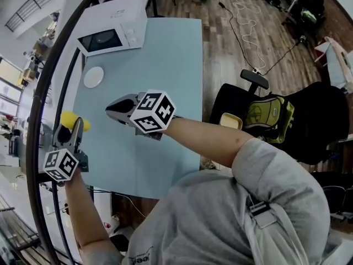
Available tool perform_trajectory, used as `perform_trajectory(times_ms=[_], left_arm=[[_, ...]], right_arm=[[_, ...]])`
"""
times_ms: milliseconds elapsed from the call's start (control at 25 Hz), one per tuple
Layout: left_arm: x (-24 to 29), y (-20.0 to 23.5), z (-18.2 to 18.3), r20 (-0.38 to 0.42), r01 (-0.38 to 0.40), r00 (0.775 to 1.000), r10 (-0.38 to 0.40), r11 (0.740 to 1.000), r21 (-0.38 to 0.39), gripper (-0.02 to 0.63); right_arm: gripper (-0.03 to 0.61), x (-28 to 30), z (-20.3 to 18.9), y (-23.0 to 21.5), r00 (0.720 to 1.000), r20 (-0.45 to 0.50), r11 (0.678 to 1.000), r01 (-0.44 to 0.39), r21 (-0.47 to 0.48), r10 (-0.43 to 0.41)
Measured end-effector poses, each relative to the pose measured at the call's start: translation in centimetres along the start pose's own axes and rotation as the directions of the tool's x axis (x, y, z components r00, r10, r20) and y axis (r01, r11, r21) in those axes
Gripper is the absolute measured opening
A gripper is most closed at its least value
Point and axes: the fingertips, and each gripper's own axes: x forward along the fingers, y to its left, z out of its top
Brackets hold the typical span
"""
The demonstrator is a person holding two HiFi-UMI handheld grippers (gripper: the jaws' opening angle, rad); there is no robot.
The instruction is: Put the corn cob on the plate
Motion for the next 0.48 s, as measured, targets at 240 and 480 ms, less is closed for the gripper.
perform_trajectory(times_ms=[240,480], left_arm=[[-2.3,1.4,0.3,0.018,-0.036,0.999,0.036,0.999,0.001,0.262],[-3.3,2.7,0.3,0.026,-0.060,0.998,0.060,0.998,-0.003,0.262]], right_arm=[[0.017,5.4,8.1,2.9,0.992,0.046,0.985,-0.113,-0.130,0.119],[0.017,7.9,9.9,0.7,0.992,0.014,0.974,-0.116,-0.194,0.121]])
